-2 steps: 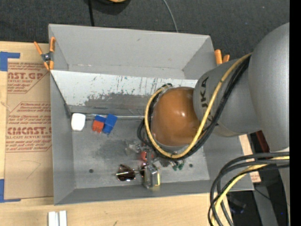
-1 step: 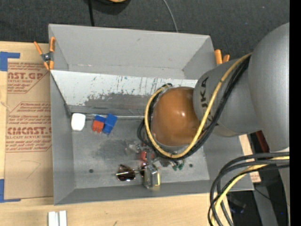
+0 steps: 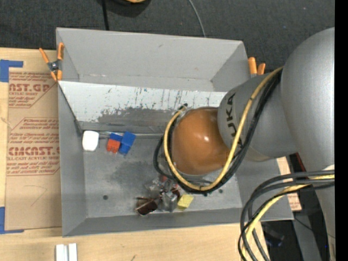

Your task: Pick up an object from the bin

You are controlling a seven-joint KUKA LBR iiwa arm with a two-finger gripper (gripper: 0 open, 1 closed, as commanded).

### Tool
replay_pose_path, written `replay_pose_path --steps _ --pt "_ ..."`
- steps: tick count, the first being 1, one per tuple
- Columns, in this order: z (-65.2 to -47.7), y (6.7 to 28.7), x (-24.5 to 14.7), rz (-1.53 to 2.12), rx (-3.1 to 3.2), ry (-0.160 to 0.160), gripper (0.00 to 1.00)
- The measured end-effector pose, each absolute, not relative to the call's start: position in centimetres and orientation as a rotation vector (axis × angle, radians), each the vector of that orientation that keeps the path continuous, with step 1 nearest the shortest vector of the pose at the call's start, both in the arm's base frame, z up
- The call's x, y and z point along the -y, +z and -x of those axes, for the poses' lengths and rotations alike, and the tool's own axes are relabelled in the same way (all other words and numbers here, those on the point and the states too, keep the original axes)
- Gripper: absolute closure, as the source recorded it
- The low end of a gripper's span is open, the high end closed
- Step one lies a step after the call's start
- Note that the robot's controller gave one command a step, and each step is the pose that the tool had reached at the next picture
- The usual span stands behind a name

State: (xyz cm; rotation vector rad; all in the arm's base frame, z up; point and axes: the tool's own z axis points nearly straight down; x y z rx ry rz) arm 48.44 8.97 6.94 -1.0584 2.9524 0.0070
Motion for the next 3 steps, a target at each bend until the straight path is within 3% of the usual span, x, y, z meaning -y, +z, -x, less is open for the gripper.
replay_pose_path --steps 3 --pt "-48.43 7.54 -8.87 1.057 -2.954 0.009 1.0"
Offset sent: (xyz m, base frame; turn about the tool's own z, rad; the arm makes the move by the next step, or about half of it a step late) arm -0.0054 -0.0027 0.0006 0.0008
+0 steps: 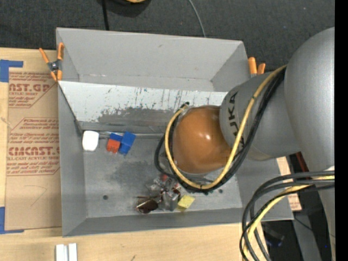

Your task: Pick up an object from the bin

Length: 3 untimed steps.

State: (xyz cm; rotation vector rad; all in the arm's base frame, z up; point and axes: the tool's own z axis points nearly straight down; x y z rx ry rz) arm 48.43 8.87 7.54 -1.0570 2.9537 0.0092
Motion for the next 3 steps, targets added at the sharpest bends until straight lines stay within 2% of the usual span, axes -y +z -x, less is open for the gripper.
replay_pose_path --steps 1,3 --pt "-48.6 7.9 -8.4 1.022 -2.963 0.012 1.0" --pt "-49.3 17.1 -7.1 1.011 -2.966 0.01 1.0"
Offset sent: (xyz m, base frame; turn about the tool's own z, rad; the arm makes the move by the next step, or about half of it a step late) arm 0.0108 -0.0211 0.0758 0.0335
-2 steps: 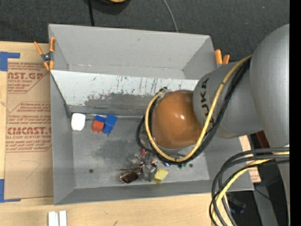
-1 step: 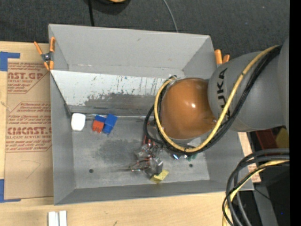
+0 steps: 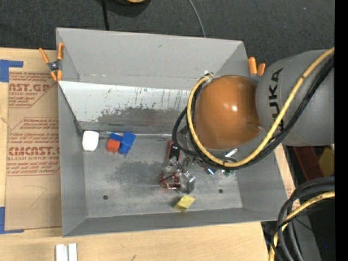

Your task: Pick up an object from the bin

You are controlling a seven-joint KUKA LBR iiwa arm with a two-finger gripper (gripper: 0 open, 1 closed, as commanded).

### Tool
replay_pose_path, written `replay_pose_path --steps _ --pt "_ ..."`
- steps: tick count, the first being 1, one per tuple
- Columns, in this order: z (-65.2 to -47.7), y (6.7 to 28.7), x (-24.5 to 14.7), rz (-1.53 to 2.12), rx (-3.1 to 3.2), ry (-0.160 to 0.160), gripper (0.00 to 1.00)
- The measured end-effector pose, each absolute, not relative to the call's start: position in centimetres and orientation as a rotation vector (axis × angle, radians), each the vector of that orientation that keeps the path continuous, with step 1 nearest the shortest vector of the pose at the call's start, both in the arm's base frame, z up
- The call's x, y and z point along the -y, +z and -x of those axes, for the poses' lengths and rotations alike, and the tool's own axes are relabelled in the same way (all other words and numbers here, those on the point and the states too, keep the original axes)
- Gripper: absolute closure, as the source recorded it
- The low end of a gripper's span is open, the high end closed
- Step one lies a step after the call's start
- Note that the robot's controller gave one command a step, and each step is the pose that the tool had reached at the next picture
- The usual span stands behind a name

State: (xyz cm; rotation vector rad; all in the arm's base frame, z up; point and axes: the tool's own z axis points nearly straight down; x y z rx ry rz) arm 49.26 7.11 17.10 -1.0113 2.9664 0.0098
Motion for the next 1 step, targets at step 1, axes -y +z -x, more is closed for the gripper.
replay_pose_path --steps 1 --pt "-48.5 20.37 -6.78 0.959 -2.993 0.015 1.0"
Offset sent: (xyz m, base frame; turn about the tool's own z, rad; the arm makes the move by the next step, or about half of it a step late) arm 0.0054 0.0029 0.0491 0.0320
